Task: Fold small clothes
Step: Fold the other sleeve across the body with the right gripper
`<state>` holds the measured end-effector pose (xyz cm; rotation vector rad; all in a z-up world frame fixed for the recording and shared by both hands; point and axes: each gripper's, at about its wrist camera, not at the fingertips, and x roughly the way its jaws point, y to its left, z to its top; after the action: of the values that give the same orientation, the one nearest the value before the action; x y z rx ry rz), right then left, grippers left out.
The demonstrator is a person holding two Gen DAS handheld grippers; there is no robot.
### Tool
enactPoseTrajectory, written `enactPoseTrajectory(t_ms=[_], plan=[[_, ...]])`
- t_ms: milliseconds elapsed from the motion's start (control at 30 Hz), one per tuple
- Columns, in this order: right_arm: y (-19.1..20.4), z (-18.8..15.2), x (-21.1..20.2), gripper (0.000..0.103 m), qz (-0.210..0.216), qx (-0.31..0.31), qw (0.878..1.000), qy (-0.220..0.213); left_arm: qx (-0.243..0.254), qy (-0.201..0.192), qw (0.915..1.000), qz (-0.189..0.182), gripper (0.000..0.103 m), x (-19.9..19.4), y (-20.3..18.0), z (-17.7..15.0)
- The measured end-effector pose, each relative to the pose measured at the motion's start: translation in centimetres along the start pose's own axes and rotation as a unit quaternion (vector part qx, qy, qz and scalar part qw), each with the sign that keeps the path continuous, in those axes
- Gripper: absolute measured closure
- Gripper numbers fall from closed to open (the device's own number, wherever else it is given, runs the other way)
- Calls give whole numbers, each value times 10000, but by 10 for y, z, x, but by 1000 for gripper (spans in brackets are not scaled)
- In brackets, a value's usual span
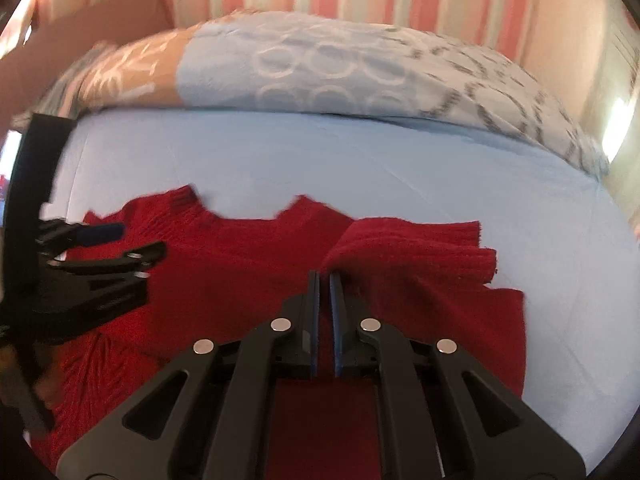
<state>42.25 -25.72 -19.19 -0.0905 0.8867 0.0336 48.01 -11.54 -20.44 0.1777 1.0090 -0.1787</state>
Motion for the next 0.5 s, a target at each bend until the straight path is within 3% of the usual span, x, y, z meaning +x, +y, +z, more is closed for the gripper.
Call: enactPoseTrajectory(t_ms=[100,233,500], plan=[[36,-10,31,93,284,-434,9976,457,-381,204,9991,40,48,2,38,-19],[64,-29,35,72,370,-1002,9924,608,-542,380,9978,25,48,9,56,-40],[25,-38,17,69,515,-443,9961,566,-712,319,9953,-573,48,9,48,-51]])
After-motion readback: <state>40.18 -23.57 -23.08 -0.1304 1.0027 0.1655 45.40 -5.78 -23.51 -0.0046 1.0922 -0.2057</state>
